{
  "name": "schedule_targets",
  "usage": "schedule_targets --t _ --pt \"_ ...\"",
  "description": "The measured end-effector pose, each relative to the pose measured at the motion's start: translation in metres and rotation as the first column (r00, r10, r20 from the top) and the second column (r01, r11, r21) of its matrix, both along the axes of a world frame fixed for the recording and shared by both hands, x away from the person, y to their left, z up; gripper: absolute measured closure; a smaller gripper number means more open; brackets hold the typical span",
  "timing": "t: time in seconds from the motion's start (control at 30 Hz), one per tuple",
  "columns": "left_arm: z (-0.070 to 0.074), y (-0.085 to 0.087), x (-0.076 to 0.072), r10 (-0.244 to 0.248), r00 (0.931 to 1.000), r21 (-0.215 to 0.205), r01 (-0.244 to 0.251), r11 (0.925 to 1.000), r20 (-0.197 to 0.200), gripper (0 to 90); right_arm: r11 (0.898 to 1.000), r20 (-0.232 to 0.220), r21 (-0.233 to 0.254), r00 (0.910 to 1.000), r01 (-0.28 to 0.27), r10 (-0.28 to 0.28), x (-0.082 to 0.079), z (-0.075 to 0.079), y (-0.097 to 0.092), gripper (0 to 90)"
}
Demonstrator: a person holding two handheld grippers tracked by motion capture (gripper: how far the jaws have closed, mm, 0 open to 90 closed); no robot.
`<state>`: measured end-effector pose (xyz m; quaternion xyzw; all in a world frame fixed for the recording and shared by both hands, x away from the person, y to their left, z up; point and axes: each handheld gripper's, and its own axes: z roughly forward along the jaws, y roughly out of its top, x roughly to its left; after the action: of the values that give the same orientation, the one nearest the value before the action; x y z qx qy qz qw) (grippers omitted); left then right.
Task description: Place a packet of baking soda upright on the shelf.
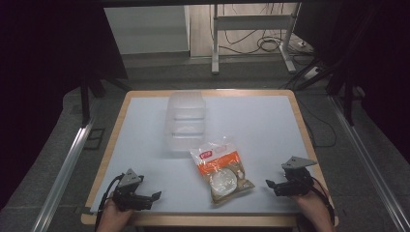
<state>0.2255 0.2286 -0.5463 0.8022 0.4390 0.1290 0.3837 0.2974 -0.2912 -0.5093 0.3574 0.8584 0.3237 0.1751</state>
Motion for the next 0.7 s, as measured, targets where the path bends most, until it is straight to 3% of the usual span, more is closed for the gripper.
schedule_targets --t 0.7 --pt "0.0000 -0.0005 -0.0007 -0.002 1.0000 0.006 0.002 1.0000 0.001 7.0 1.000 0.002 0.019 1.0000 0.005 -0.005 0.0000 0.0011 0.0038 12.4"
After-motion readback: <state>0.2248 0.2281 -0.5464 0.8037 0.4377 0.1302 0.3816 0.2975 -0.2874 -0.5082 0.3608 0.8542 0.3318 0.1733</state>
